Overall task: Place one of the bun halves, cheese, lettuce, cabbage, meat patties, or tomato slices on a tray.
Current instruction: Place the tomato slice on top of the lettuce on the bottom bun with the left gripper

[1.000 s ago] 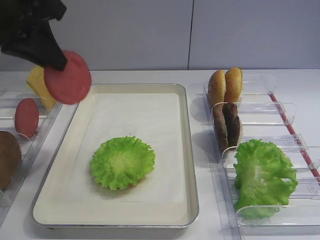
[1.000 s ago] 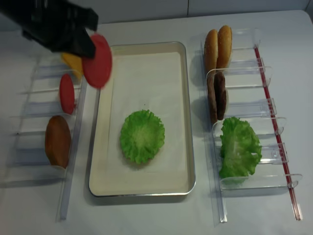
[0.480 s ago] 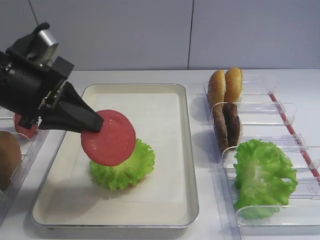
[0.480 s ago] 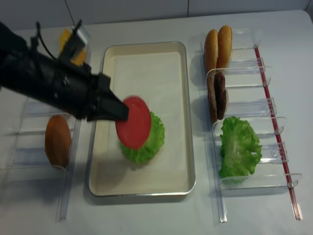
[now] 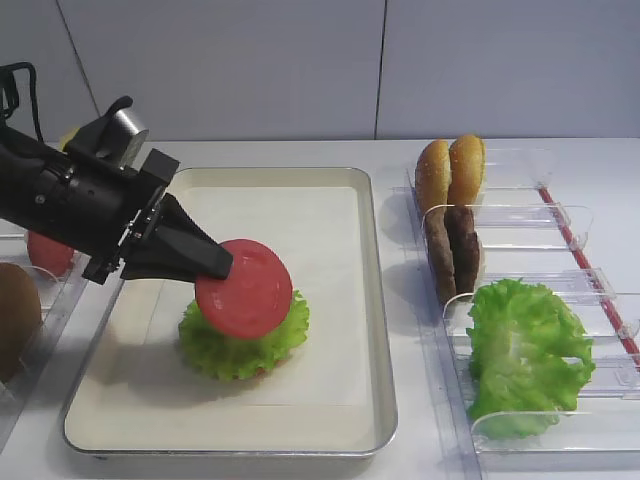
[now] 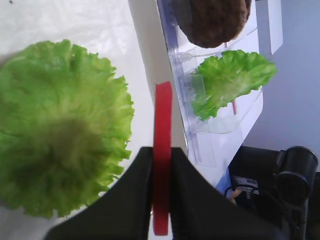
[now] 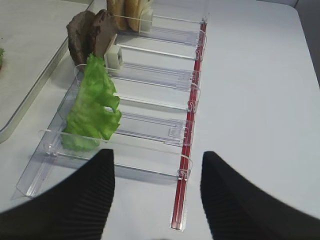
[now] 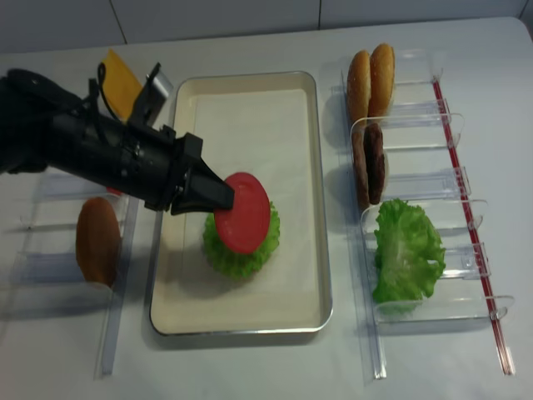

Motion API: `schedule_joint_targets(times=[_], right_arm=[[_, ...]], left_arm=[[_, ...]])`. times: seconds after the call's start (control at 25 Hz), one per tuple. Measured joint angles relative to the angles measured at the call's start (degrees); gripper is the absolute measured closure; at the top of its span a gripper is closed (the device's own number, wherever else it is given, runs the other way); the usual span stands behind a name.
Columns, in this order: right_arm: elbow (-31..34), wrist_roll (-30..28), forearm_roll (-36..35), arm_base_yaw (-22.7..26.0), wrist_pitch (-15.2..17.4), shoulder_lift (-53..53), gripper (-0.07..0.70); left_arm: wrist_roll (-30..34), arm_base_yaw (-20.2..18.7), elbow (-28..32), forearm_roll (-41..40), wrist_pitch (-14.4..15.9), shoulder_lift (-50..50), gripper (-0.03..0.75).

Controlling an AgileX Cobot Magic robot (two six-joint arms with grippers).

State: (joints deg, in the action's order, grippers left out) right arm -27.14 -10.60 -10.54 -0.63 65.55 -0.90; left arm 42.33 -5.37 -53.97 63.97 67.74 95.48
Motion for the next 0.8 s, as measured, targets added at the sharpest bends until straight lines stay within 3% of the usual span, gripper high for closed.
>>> schedule_joint_targets(times=[0.8], right_arm=[[0.0, 0.0, 0.0, 0.0, 0.0, 0.0, 0.216]], left_arm=[[0.5, 0.0, 0.0, 0.3, -2.0, 4.4, 0.671]])
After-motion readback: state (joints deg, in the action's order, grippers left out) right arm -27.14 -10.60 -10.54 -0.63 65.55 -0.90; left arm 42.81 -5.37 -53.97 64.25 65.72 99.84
